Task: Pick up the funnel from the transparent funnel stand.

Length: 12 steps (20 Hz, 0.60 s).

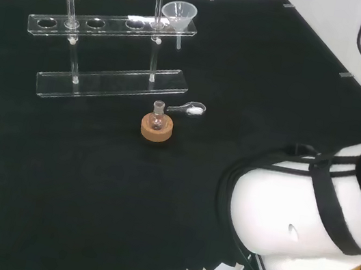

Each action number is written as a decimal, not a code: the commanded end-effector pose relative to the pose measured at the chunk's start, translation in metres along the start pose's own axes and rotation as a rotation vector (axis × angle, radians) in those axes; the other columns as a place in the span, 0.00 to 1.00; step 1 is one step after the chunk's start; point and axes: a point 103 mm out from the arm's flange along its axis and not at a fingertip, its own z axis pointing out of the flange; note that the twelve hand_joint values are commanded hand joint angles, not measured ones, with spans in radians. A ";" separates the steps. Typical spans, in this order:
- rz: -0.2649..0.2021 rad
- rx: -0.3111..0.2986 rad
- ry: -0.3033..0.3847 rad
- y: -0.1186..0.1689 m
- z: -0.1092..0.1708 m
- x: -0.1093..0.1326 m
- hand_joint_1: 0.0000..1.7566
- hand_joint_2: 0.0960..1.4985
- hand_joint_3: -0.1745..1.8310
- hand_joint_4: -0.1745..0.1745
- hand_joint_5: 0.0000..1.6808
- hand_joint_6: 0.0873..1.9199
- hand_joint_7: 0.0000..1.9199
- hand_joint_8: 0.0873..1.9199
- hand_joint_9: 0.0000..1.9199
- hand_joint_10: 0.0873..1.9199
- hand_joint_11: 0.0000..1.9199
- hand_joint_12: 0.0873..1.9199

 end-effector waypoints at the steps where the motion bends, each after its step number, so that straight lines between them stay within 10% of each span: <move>1: -0.039 0.025 -0.001 0.098 0.010 -0.024 0.08 0.73 0.25 0.42 0.08 0.00 0.00 0.15 0.05 0.34 0.02 0.72; 12: -0.128 0.108 -0.119 0.172 0.042 -0.001 0.30 0.56 0.24 0.29 0.15 0.00 0.05 0.33 0.19 0.35 0.11 0.70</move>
